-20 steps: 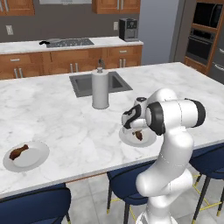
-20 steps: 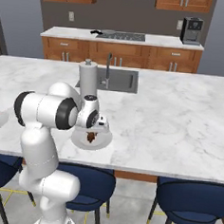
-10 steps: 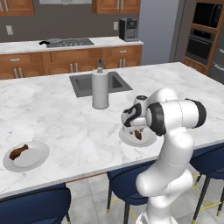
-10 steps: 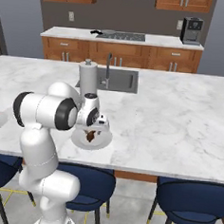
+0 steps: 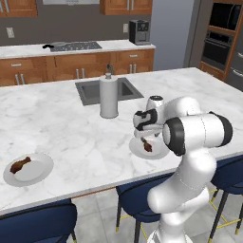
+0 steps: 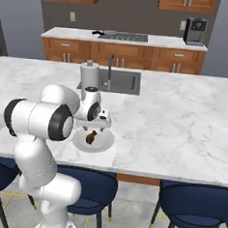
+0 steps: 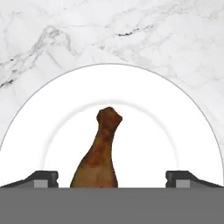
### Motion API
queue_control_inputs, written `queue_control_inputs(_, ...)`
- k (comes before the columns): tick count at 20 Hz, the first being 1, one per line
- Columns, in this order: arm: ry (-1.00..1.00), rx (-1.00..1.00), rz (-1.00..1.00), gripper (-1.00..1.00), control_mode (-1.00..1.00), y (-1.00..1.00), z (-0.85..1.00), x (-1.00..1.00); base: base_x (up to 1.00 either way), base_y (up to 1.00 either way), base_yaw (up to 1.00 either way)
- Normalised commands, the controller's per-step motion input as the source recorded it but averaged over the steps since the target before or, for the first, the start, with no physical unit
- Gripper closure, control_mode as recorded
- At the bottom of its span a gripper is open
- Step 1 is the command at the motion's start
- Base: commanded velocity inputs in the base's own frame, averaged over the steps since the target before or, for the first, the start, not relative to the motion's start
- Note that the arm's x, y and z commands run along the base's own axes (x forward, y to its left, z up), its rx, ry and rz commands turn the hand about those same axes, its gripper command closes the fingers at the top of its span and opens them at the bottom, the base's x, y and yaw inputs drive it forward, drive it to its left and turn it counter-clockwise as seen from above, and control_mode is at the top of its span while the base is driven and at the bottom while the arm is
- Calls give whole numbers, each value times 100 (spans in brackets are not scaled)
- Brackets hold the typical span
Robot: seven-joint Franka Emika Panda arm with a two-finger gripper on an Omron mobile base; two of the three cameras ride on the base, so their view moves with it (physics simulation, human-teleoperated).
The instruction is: Take the chicken drumsticks from the pan and place one on each plate on the dining counter.
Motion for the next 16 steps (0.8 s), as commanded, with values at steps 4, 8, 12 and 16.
queue_control_inputs(4,0,1,0,-100,-100,-5,42,-75,0,0,0)
queue_control_inputs(8,0,0,0,-100,-100,-10,38,-88,0,0,0)
queue_control_inputs(12,2,0,0,-100,-100,-16,47,-85,0,0,0)
queue_control_inputs(16,3,0,0,-100,-100,-17,57,-88,0,0,0)
